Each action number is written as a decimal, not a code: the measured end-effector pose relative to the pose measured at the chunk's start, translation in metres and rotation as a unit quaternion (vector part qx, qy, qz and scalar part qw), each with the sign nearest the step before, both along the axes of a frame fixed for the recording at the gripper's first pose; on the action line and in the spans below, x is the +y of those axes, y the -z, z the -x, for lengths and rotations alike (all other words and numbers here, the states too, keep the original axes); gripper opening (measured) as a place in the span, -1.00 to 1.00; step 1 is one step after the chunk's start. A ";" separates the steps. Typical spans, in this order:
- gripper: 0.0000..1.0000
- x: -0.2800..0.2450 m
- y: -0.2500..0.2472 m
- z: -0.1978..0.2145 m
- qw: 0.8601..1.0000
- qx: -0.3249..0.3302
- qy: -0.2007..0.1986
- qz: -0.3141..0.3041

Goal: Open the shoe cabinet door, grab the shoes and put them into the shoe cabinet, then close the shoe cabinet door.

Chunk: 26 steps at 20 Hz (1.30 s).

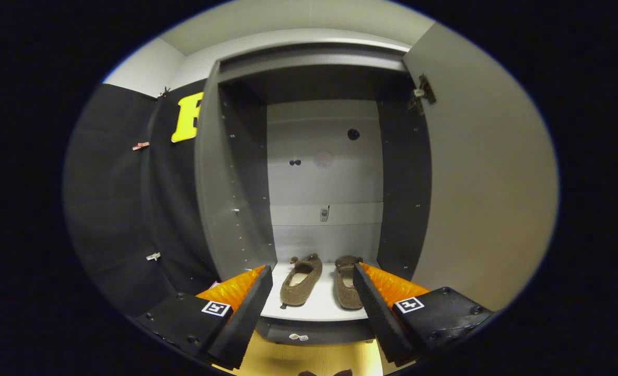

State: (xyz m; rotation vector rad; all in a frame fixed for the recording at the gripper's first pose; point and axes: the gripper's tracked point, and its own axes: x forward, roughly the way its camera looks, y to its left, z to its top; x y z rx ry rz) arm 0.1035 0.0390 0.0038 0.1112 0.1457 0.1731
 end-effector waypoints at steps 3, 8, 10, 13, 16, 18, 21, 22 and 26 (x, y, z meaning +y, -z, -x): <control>0.95 -0.014 -0.014 0.051 1.000 -0.008 0.003 -0.009; 0.94 -0.045 -0.023 0.128 1.000 -0.014 -0.002 -0.003; 0.95 -0.061 -0.030 0.158 1.000 -0.017 0.002 -0.005; 0.95 -0.097 -0.037 0.196 1.000 -0.019 0.019 -0.010; 0.95 -0.130 -0.039 0.230 0.999 -0.012 0.025 -0.020; 0.95 -0.156 -0.036 0.244 0.999 -0.009 0.034 -0.018; 0.95 -0.198 -0.021 0.256 0.997 -0.002 0.070 -0.009; 0.95 -0.216 -0.014 0.257 0.996 0.003 0.086 -0.007; 0.95 -0.279 0.004 0.244 0.990 0.002 0.140 -0.013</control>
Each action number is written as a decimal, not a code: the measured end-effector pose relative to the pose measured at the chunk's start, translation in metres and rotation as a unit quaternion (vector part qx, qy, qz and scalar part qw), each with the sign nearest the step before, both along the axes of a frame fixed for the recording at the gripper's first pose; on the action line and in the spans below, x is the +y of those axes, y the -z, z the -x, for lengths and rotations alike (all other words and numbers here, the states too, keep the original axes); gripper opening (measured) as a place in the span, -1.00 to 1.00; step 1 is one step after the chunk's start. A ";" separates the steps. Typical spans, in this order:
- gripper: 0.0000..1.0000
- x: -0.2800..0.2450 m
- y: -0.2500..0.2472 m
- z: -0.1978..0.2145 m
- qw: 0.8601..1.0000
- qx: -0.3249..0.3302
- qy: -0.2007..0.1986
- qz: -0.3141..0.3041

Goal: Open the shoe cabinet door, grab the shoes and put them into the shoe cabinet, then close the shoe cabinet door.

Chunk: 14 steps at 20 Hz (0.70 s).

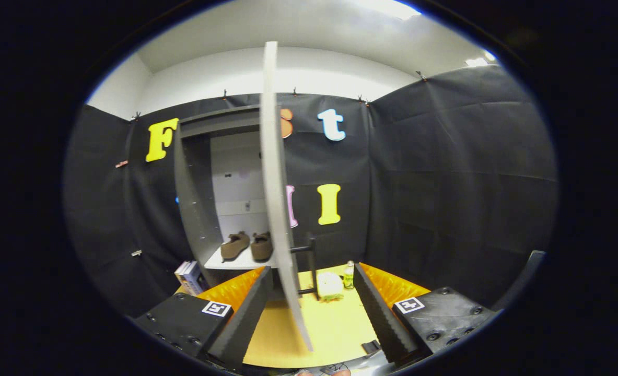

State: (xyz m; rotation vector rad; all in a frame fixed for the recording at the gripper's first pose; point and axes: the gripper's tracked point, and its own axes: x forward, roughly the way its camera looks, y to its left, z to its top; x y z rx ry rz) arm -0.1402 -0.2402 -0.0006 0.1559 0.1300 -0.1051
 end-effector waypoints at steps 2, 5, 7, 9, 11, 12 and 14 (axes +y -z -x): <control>0.96 -0.028 0.012 -0.019 1.000 0.001 0.018 -0.007; 0.97 -0.051 0.034 -0.051 1.000 0.010 0.022 -0.011; 0.97 -0.052 0.046 -0.069 1.000 0.017 0.014 -0.006; 0.97 -0.047 0.048 -0.082 1.000 0.019 0.001 -0.013; 0.97 -0.043 0.049 -0.084 1.000 0.019 -0.003 -0.001; 0.96 -0.042 0.048 -0.084 1.000 0.019 -0.004 0.005; 0.95 -0.036 0.049 -0.084 1.000 0.022 -0.005 -0.001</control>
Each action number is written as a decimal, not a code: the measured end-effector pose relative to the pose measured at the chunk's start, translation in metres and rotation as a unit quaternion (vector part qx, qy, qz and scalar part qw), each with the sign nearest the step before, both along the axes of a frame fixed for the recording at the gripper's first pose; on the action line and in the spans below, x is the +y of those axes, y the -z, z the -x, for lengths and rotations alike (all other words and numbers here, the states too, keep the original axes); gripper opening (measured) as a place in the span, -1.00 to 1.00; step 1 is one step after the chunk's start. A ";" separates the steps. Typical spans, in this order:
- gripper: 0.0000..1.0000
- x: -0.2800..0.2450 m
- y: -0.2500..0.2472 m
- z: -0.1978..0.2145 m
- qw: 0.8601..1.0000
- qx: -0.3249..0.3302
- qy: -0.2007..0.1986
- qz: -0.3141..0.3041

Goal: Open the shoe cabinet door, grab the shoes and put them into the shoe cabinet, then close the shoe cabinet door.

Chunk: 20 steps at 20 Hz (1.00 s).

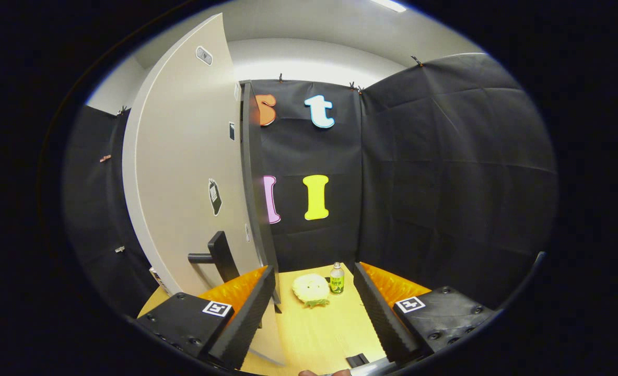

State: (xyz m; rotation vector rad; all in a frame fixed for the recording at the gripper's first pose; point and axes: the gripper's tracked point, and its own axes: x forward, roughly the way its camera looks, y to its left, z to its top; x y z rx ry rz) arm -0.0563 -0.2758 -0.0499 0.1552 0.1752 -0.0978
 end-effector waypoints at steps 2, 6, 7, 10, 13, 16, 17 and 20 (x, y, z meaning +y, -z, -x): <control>0.95 0.010 0.000 0.002 1.000 0.001 -0.005 -0.012; 0.95 0.060 -0.002 0.010 0.999 -0.001 -0.034 -0.011; 0.95 0.074 -0.004 0.012 0.999 -0.002 -0.038 -0.010; 0.95 0.112 -0.005 0.013 0.999 -0.011 -0.032 -0.005; 0.95 0.143 -0.003 0.005 0.999 -0.017 -0.026 0.007; 0.96 0.185 -0.002 -0.002 0.999 -0.019 -0.039 -0.006; 0.96 0.197 -0.002 -0.005 0.999 -0.020 -0.044 -0.006; 0.96 0.234 -0.003 -0.018 0.997 -0.019 -0.069 -0.010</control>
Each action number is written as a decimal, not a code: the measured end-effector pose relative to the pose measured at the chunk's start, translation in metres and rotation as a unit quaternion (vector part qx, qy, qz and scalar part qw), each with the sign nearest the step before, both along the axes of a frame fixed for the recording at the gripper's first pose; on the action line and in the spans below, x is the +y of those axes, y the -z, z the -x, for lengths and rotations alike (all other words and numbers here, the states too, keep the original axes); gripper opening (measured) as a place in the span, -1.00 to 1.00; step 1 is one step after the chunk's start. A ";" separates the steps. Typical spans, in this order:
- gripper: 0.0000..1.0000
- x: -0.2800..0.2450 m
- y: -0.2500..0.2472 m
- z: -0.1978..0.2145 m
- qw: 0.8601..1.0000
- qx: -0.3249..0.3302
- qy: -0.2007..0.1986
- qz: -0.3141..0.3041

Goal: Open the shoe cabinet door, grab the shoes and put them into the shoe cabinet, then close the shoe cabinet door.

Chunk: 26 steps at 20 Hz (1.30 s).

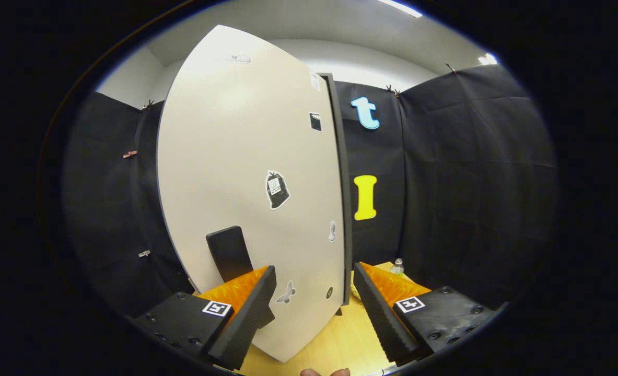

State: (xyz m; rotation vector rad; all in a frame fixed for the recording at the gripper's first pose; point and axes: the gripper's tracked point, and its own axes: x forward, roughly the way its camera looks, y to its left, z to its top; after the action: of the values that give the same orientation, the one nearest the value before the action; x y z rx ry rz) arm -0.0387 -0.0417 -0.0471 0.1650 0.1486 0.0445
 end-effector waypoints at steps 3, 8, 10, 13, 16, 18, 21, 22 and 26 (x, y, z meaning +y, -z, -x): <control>0.96 0.040 -0.002 -0.010 0.999 0.004 -0.035 -0.008; 0.96 0.065 -0.017 -0.018 0.999 -0.011 -0.046 0.009; 0.97 0.065 -0.024 -0.019 0.999 -0.018 -0.044 0.010; 0.97 0.065 -0.028 -0.020 0.999 -0.021 -0.041 0.009; 0.97 0.064 -0.029 -0.022 0.999 -0.021 -0.037 0.007; 0.97 0.061 -0.029 -0.021 0.999 -0.020 -0.035 0.006; 0.97 0.059 -0.031 -0.022 0.999 -0.022 -0.032 0.004; 0.96 0.057 -0.031 -0.022 0.999 -0.023 -0.029 0.005; 0.96 0.055 -0.031 -0.023 0.999 -0.023 -0.026 0.005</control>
State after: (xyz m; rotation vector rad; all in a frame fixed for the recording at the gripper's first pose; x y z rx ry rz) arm -0.0160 0.0132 -0.0160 0.1492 0.1073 0.0993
